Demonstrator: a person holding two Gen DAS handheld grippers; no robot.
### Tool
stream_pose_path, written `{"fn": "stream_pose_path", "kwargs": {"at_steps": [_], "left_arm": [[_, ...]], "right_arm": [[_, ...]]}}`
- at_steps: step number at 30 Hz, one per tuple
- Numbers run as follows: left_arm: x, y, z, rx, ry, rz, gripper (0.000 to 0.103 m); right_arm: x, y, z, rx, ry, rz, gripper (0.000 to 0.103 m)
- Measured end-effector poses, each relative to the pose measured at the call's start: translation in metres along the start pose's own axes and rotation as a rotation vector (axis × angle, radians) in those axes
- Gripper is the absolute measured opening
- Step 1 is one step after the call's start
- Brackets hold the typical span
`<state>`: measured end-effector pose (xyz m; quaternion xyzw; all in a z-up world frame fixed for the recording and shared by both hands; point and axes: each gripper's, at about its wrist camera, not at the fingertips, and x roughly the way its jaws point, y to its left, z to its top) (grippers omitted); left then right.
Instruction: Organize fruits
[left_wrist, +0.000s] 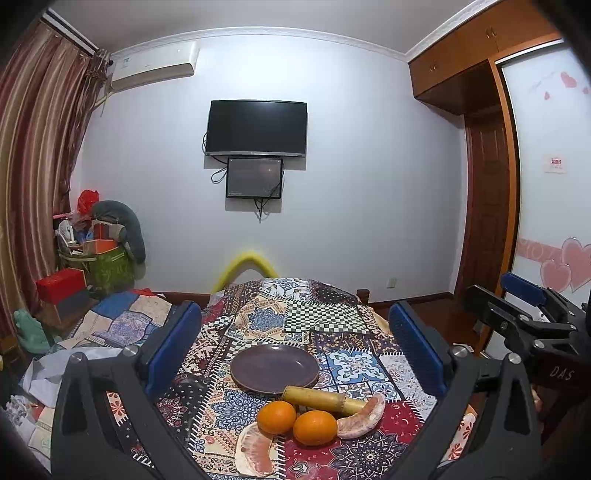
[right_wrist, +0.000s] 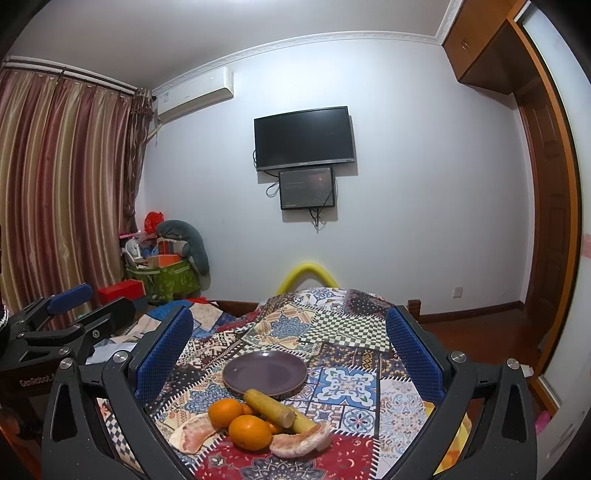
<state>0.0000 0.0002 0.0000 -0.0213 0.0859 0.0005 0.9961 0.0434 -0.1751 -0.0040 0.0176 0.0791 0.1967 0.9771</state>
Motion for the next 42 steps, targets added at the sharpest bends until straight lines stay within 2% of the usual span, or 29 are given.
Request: {"fn": "stream_pose_path", "kwargs": {"at_steps": [42], "left_arm": [[0.0000, 0.0023, -0.0013, -0.011, 0.001, -0.008, 0.103]], "right_arm": [[0.0054, 0.0013, -0.0029, -0.003, 0.023, 0.002, 0.103]]}}
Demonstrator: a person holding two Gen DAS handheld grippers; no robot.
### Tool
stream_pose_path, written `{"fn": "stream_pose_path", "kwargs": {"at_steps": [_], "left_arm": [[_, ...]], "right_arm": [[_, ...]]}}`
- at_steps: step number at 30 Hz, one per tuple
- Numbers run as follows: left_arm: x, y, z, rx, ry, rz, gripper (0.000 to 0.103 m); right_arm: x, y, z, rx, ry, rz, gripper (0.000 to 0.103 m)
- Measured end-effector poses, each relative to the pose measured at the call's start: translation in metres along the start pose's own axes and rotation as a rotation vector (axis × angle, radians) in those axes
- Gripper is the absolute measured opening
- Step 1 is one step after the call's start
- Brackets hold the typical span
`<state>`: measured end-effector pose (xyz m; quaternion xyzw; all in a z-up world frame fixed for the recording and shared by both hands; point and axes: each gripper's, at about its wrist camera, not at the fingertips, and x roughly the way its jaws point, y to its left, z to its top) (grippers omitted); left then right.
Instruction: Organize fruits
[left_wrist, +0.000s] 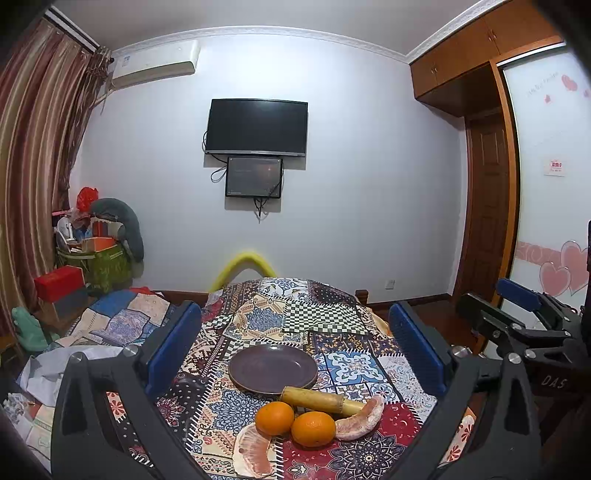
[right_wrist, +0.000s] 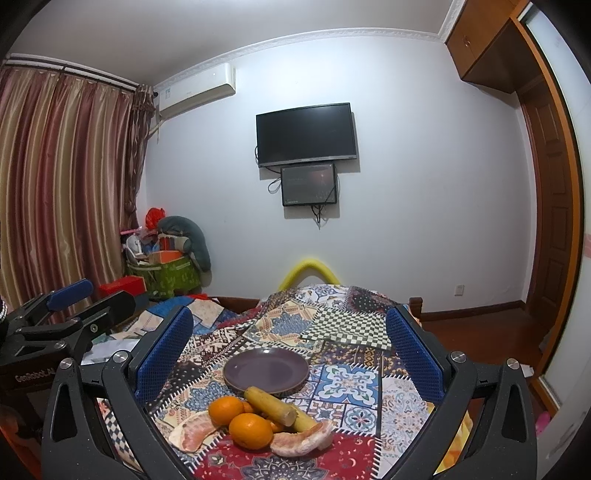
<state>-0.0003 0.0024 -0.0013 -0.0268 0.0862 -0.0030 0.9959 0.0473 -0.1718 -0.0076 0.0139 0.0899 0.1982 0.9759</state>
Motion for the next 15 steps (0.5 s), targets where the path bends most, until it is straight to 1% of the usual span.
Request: {"fn": "stream_pose_path", "kwargs": {"at_steps": [3, 6, 12, 15], "left_arm": [[0.005, 0.002, -0.002, -0.004, 0.013, -0.001, 0.103], [0.014, 0.007, -0.005, -0.017, 0.047, -0.007, 0.103], [0.039, 0.022, -0.019, -0.033, 0.117, 0.018, 0.103], [0.053, 0.029, -0.027, -0.036, 0.161, 0.028, 0.099]], "right_arm": [[0.005, -0.001, -0.002, 0.001, 0.020, -0.006, 0.103], [0.015, -0.004, -0.007, 0.009, 0.059, -0.017, 0.103], [0.044, -0.015, -0.024, 0.026, 0.178, -0.024, 0.103], [0.060, -0.023, -0.039, 0.038, 0.247, -0.025, 0.103]]}}
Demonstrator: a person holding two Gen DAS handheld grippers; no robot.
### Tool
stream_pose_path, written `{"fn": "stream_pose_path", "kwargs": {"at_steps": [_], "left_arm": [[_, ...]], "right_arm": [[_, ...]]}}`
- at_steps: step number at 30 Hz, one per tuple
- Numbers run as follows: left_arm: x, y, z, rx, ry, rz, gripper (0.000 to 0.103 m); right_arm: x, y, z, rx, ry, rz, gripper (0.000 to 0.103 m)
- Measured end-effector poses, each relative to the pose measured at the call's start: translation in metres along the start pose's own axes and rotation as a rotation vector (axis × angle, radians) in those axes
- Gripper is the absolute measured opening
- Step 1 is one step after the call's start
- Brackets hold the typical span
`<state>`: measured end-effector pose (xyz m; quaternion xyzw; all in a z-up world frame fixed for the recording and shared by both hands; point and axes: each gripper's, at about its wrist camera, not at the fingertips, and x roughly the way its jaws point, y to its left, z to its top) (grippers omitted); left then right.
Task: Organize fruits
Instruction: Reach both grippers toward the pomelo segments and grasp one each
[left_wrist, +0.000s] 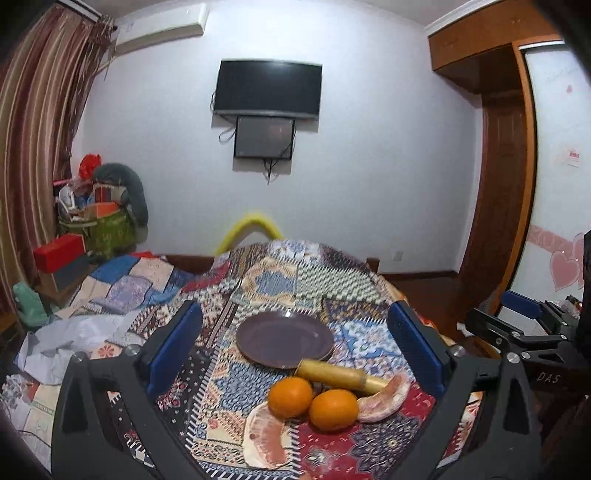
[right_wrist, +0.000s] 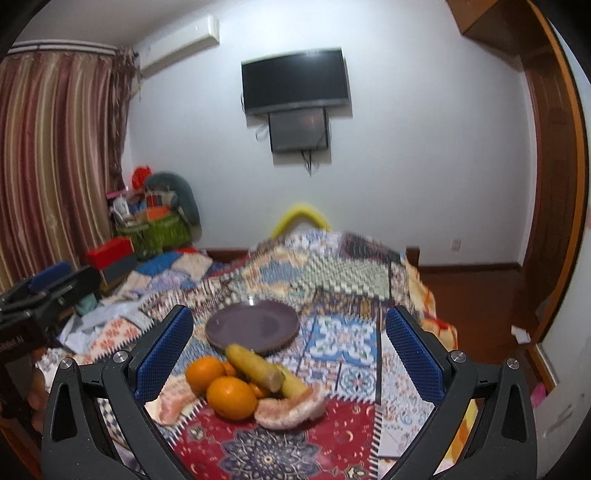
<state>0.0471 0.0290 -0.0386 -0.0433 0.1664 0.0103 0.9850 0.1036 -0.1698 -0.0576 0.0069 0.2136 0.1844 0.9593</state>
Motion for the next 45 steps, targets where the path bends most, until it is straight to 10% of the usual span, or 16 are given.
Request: {"fn": "stream_pose_path", "kwargs": {"at_steps": [16, 24, 45], "left_arm": [[0.088, 0.050, -0.059, 0.011, 0.336, 0.046, 0.072], [0.115, 0.058, -0.093, -0.032, 0.476, 0.003, 0.066], [0.148, 0.050, -0.143, -0.002, 0.646, -0.011, 0.066]], "right_arm": [[0.072, -0.021, -0.047, 0.044, 0.320, 0.099, 0.063], [0.097, -0.023, -0.071, 0.064, 0.439, 0.131, 0.058], [0.113, -0.024, -0.095, 0.071, 0.501, 0.138, 0.040]]}}
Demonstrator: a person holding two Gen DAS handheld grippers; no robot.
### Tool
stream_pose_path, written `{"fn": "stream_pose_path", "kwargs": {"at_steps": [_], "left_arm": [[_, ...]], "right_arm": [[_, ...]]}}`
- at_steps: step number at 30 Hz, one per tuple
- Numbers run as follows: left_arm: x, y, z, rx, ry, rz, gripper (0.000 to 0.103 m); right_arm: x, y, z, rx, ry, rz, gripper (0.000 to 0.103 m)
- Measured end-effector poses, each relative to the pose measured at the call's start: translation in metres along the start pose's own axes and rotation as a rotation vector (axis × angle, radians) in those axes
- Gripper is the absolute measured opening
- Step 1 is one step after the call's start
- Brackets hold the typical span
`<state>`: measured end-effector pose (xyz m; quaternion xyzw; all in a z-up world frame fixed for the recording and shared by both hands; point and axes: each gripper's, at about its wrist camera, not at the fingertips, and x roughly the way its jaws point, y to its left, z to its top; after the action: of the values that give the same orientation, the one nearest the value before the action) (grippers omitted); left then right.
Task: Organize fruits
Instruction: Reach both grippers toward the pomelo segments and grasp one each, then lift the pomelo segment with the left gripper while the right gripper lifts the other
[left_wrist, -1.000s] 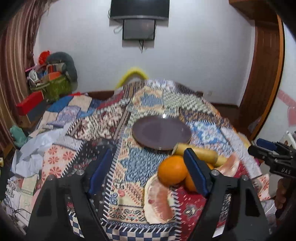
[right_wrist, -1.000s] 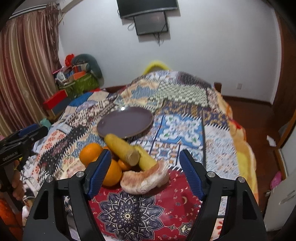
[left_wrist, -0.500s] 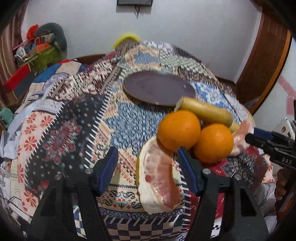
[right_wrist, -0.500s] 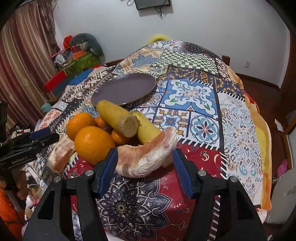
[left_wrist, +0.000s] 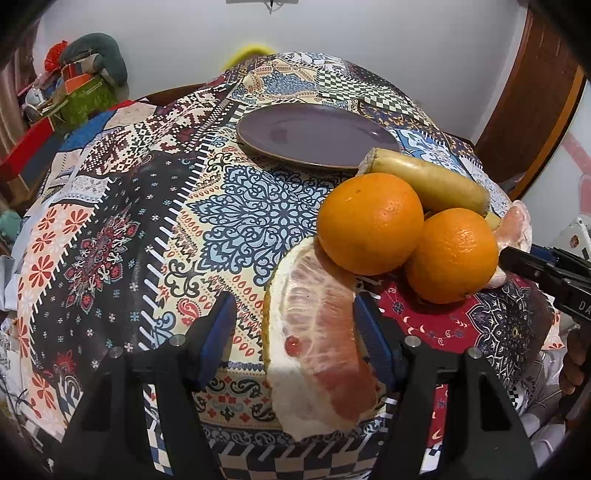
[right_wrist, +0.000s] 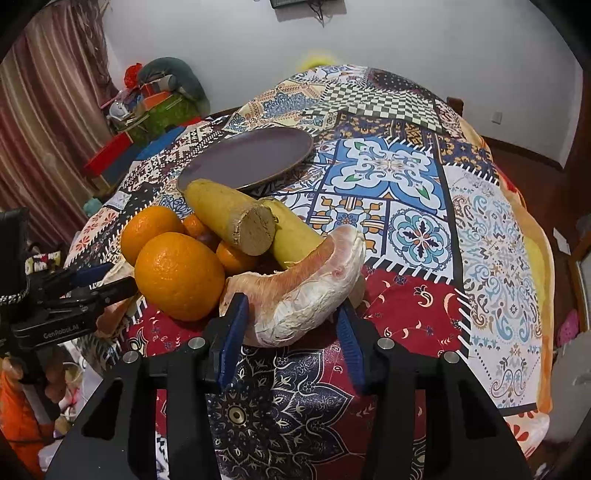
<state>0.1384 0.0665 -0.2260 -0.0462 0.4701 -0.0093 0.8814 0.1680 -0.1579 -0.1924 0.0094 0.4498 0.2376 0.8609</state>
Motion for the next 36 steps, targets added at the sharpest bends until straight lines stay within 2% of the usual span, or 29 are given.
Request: {"fn": "stream_pose_path", "kwargs": {"at_steps": [6, 9, 11, 13, 16, 20, 22, 26, 33, 36], "left_arm": [[0.002, 0.002, -0.002, 0.002, -0.018, -0.014, 0.065], [0.000, 0.006, -0.004, -0.007, -0.018, -0.016, 0.054], [-0.003, 0.011, -0.005, -0.020, -0.015, -0.009, 0.054], [-0.004, 0.013, -0.005, -0.028, -0.012, 0.007, 0.054], [-0.008, 0.011, -0.007, -0.012, -0.013, 0.062, 0.054], [-0.013, 0.017, -0.010, -0.032, -0.006, 0.091, 0.054], [-0.013, 0.023, -0.011, -0.053, 0.010, 0.068, 0.053], [-0.009, 0.022, -0.013, -0.031, 0.028, 0.053, 0.054], [-0.003, 0.025, -0.010, -0.030, 0.020, 0.022, 0.056], [0.000, 0.024, -0.011, -0.023, 0.001, 0.031, 0.056]], "right_arm": [[-0.002, -0.001, 0.002, 0.004, -0.015, 0.004, 0.034], [-0.006, -0.001, 0.002, 0.002, -0.030, 0.001, 0.031], [-0.011, 0.001, 0.003, -0.006, -0.050, -0.006, 0.029], [-0.017, 0.003, 0.006, -0.017, -0.076, -0.005, 0.023], [-0.026, 0.009, 0.009, -0.048, -0.104, -0.007, 0.021], [-0.021, 0.013, 0.010, -0.071, -0.093, -0.010, 0.021], [-0.017, 0.010, 0.011, -0.062, -0.081, -0.012, 0.022], [-0.004, 0.005, 0.010, -0.029, -0.032, 0.008, 0.025], [0.000, 0.009, 0.009, -0.042, -0.019, 0.024, 0.026], [0.001, 0.008, 0.009, -0.032, -0.026, 0.033, 0.025]]}}
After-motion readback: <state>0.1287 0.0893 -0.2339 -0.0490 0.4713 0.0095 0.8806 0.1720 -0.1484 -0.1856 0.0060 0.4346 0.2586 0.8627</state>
